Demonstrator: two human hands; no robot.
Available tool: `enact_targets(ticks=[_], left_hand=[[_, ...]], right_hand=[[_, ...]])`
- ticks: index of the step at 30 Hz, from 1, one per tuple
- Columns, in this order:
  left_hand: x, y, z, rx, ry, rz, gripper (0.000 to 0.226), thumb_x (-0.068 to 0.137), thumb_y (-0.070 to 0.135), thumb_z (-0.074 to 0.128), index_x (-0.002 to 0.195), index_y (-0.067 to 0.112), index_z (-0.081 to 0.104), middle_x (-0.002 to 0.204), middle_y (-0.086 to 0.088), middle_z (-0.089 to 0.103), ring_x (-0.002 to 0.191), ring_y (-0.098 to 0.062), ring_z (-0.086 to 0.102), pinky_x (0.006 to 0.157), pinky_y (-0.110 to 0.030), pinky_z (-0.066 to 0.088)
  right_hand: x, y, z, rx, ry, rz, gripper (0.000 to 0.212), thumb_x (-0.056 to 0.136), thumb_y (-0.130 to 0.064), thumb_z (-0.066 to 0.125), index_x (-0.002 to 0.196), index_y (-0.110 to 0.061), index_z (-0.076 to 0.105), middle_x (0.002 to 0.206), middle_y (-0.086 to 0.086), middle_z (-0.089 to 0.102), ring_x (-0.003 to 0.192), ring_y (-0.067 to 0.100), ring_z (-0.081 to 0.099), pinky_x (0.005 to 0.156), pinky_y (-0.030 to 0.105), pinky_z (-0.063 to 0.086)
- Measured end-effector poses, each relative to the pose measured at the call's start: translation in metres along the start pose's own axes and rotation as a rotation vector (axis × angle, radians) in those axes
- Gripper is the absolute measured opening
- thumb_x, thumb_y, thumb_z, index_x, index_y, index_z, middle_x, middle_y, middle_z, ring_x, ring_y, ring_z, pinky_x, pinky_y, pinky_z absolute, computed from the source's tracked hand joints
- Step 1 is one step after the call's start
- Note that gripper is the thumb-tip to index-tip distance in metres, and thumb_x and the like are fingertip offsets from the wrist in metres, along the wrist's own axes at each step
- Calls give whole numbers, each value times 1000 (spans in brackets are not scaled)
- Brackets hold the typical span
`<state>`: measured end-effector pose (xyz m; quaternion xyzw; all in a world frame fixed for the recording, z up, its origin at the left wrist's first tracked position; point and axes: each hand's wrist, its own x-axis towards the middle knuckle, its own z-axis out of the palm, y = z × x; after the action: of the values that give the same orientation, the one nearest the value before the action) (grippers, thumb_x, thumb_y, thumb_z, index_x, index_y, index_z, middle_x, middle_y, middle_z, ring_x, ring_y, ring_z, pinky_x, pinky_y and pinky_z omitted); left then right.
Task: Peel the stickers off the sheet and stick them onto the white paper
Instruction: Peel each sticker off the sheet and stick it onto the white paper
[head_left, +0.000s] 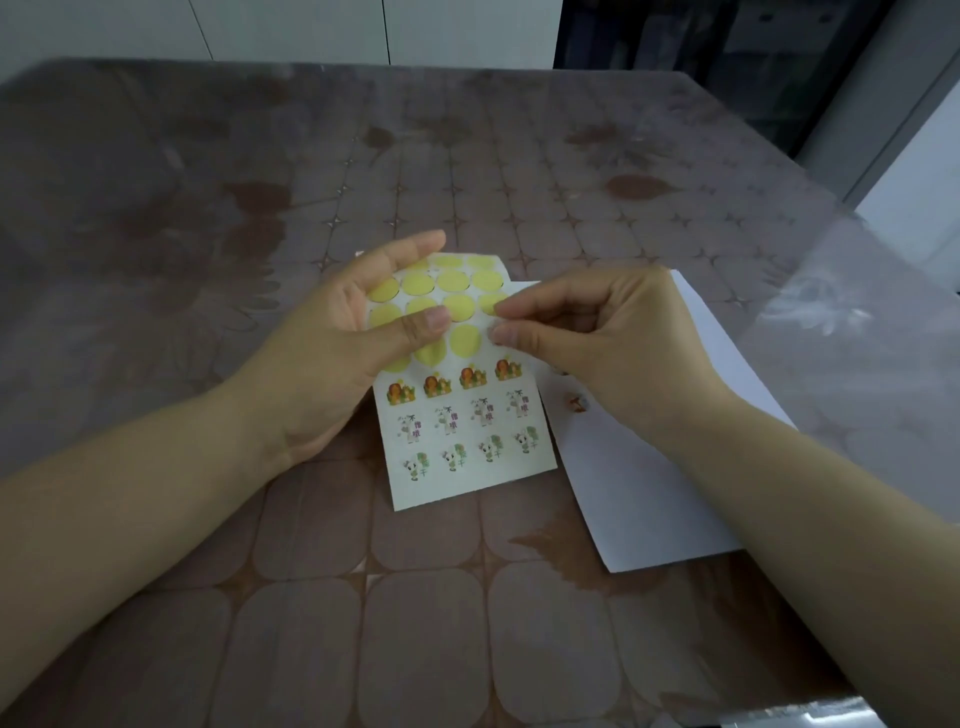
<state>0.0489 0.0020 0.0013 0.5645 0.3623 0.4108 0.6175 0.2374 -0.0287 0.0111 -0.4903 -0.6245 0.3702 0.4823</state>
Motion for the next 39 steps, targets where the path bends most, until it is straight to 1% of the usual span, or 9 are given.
enact_targets(ticks=[10, 14, 19, 23, 26, 29, 32, 34, 39], left_hand=[[1, 0, -3, -39, -22, -21, 54, 74, 10, 60, 124, 27, 56, 108, 3, 72, 95, -20, 70, 72, -27, 58], [1, -1, -4, -37, 3, -25, 56, 73, 10, 61, 126, 26, 55, 109, 3, 72, 96, -20, 70, 72, -28, 58], [1, -4, -2, 67, 63, 37, 56, 69, 17, 66, 122, 32, 57, 110, 5, 71, 98, -14, 69, 74, -23, 55], [0, -6, -2, 146, 64, 70, 59, 69, 22, 66, 125, 37, 54, 102, 4, 71, 91, -13, 70, 74, -23, 56], [0, -6, -2, 174, 42, 87, 60, 70, 21, 66, 127, 37, 52, 90, 2, 74, 87, -14, 71, 72, -23, 56], [1, -7, -2, 224, 32, 113, 61, 72, 21, 66, 129, 37, 50, 92, 5, 73, 88, -12, 71, 73, -22, 55], [0, -8, -2, 279, 30, 113, 65, 71, 25, 67, 131, 39, 49, 100, 1, 72, 91, -14, 70, 76, -26, 56], [0, -7, -2, 305, 43, 105, 67, 69, 28, 68, 131, 42, 48, 107, 1, 69, 92, -14, 70, 74, -24, 56], [-1, -6, 1, 446, 75, 121, 70, 75, 24, 72, 135, 42, 42, 118, 19, 59, 89, 8, 64, 64, -7, 48]], right_hand=[[3, 3, -1, -1, -66, -74, 15, 69, -8, 77, 75, -21, 73, 80, -9, 73, 76, 7, 70, 69, 16, 54], [3, 5, -3, -47, -114, -45, 13, 72, -13, 75, 73, -26, 73, 84, -6, 72, 76, 12, 69, 71, 30, 57], [6, 3, -4, -68, -135, 30, 4, 64, -31, 74, 66, -32, 71, 88, -13, 55, 67, 1, 51, 63, 14, 43], [6, 1, -5, 39, -101, 86, 14, 59, -40, 73, 68, -29, 71, 93, 3, 66, 85, 32, 60, 77, 42, 55], [5, 2, -4, 49, -95, 96, 13, 66, -35, 79, 73, -26, 72, 97, 28, 63, 94, 51, 54, 85, 62, 46], [4, 1, -2, -26, -85, 113, 11, 66, -35, 79, 70, -29, 71, 94, 22, 64, 83, 42, 57, 72, 52, 50], [3, 0, -4, -148, -104, 83, 8, 72, -30, 76, 68, -31, 69, 85, 1, 61, 56, 2, 47, 50, 20, 42], [2, -1, -4, -224, -115, 63, 9, 75, -27, 74, 70, -32, 67, 82, -9, 59, 57, -6, 47, 44, 9, 36], [1, 0, -3, -259, -91, 54, 9, 78, -23, 72, 73, -29, 68, 83, -15, 66, 77, -11, 52, 56, 5, 41]])
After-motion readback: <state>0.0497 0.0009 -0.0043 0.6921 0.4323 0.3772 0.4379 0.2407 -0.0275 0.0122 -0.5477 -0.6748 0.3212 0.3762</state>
